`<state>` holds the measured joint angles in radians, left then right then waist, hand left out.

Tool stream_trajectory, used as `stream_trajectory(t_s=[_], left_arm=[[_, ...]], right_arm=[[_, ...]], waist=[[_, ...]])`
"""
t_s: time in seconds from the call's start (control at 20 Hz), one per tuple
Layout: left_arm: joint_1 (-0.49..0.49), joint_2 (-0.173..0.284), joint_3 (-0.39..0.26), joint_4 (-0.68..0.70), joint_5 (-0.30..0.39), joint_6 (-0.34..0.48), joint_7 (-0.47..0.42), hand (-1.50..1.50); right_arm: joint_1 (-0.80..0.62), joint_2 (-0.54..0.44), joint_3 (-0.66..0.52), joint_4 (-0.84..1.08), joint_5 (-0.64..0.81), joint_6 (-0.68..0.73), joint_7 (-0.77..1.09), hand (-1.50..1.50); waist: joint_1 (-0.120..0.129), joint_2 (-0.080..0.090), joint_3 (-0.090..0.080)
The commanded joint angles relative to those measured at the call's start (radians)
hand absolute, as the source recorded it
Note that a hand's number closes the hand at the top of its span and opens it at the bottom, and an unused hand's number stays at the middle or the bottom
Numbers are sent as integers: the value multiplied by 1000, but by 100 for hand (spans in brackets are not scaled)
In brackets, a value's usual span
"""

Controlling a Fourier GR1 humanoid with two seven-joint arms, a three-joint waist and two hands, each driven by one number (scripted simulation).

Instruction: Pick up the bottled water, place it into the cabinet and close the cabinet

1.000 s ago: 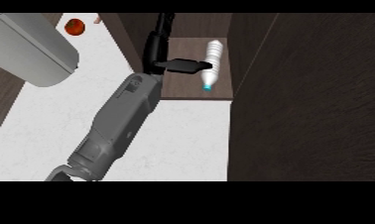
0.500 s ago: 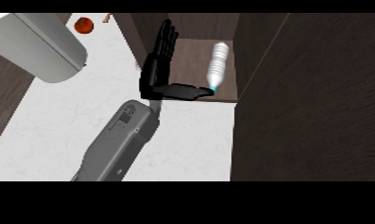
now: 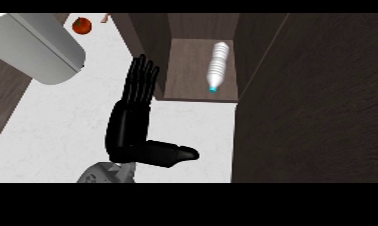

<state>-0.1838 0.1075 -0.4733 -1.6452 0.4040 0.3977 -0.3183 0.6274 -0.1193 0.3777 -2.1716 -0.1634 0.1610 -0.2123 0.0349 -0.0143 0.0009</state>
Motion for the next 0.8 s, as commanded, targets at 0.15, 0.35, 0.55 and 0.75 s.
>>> stream_trajectory(t_s=[0.15, 0.35, 0.55, 0.75], left_arm=[[312, 122, -117, -375, -56, 41, 25, -150], [435, 163, -101, -454, -69, 45, -41, -150], [566, 274, -18, -599, -5, -15, -58, -150], [705, 325, 42, -657, 61, -81, -115, -150]], right_arm=[[0, -95, 105, -78, 94, 55, 110, 150], [-4, -181, 126, -68, 126, 148, 60, 150], [-55, -155, 241, -112, 171, 134, 158, 150], [-79, -131, 342, -138, 278, 116, 170, 150]], waist=[[-8, 5, -2], [-21, 7, -1], [-8, 8, -2], [-1, 5, -3]])
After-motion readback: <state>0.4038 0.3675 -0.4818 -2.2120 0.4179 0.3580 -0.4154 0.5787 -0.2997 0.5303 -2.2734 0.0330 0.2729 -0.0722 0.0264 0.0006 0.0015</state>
